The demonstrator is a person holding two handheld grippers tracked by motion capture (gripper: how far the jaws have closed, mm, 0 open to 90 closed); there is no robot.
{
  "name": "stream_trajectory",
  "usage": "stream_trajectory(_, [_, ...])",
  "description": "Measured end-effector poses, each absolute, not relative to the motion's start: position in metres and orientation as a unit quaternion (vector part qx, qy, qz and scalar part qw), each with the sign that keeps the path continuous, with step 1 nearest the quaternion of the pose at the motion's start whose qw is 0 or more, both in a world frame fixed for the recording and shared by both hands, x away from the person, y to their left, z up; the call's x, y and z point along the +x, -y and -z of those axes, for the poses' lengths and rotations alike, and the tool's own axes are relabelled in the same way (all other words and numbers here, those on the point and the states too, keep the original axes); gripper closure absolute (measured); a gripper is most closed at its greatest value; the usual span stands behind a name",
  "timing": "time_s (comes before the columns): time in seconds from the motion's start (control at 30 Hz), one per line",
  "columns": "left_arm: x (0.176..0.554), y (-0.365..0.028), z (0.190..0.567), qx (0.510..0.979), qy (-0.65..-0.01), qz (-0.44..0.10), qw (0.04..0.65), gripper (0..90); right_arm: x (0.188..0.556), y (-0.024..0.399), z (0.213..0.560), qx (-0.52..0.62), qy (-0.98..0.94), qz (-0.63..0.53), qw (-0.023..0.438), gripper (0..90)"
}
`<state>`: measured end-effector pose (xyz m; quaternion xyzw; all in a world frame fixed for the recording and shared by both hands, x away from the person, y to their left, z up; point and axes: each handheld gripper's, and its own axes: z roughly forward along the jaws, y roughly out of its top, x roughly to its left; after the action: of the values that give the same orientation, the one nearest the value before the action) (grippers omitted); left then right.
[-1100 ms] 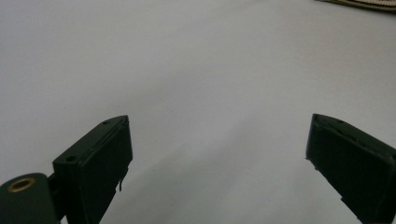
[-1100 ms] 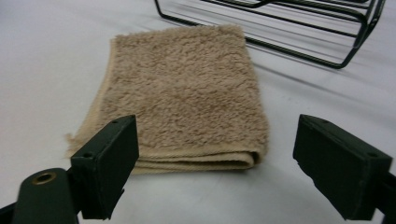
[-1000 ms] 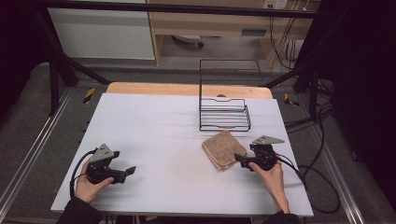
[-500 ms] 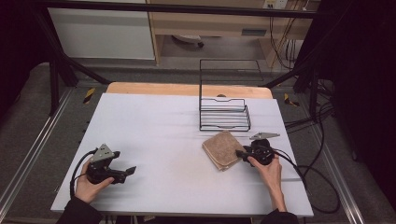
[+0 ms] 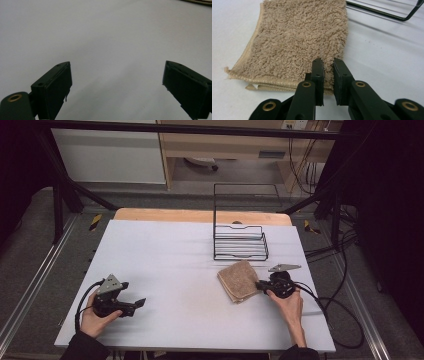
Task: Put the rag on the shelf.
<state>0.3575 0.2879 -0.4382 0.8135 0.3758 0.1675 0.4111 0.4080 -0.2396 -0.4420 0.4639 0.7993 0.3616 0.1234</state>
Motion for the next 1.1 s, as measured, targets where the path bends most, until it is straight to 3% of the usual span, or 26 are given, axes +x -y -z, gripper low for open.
stream_trajectory(1.1, [0.356,-0.287,0.437,0.814,-0.375,-0.169,0.410,8.8,0.342,0.250,0.431,0.521,-0.772,-0.358,0.068,84.7])
